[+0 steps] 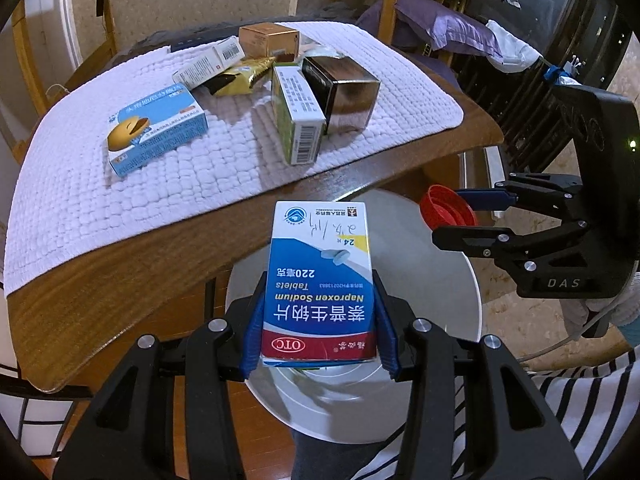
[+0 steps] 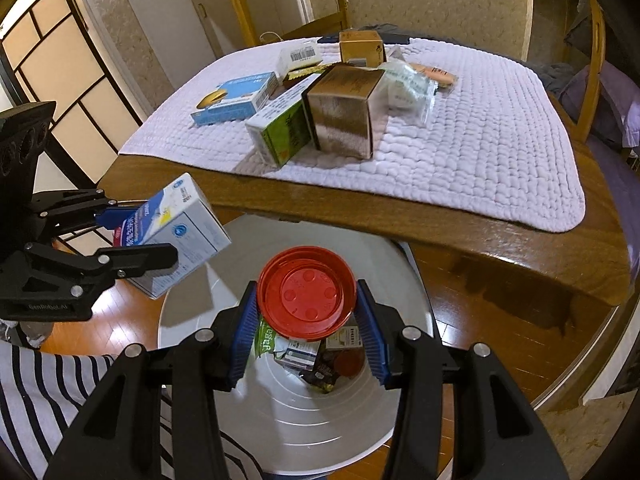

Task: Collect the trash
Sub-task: 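Carry the Naproxen box with the left gripper while the right gripper carries the red cap over the bin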

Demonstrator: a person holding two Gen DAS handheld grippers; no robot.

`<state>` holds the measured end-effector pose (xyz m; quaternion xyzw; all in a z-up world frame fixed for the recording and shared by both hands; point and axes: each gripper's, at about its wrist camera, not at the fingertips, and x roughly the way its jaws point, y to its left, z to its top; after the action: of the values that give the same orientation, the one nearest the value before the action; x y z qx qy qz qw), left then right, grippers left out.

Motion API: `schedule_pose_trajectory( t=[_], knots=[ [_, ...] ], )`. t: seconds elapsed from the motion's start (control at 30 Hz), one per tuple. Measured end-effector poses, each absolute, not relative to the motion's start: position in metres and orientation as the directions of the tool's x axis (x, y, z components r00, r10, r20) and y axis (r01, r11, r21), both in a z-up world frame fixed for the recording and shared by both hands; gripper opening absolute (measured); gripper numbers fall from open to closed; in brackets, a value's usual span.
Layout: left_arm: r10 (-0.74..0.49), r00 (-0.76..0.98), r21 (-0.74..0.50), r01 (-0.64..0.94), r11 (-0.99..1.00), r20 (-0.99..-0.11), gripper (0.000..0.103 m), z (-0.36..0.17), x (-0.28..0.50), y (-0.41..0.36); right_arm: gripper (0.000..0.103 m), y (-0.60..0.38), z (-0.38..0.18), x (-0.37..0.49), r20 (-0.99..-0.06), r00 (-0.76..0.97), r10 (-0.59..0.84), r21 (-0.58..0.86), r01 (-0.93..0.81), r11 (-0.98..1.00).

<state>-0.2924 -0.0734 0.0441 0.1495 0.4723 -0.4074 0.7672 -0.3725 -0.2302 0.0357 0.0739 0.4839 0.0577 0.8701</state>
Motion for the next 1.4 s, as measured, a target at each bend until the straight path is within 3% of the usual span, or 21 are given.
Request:
schedule_pose_trajectory(
  t=[1.4],
  knots=[
    [-0.361,0.145,-0.131,0.760,0.637,-0.921,0.047,-0.021,-0.301,-0.096,0.047,-0.217,-0.016,-0.356,-0.890,0.427,0.156,0.163,-0.022,0.986]
  ],
)
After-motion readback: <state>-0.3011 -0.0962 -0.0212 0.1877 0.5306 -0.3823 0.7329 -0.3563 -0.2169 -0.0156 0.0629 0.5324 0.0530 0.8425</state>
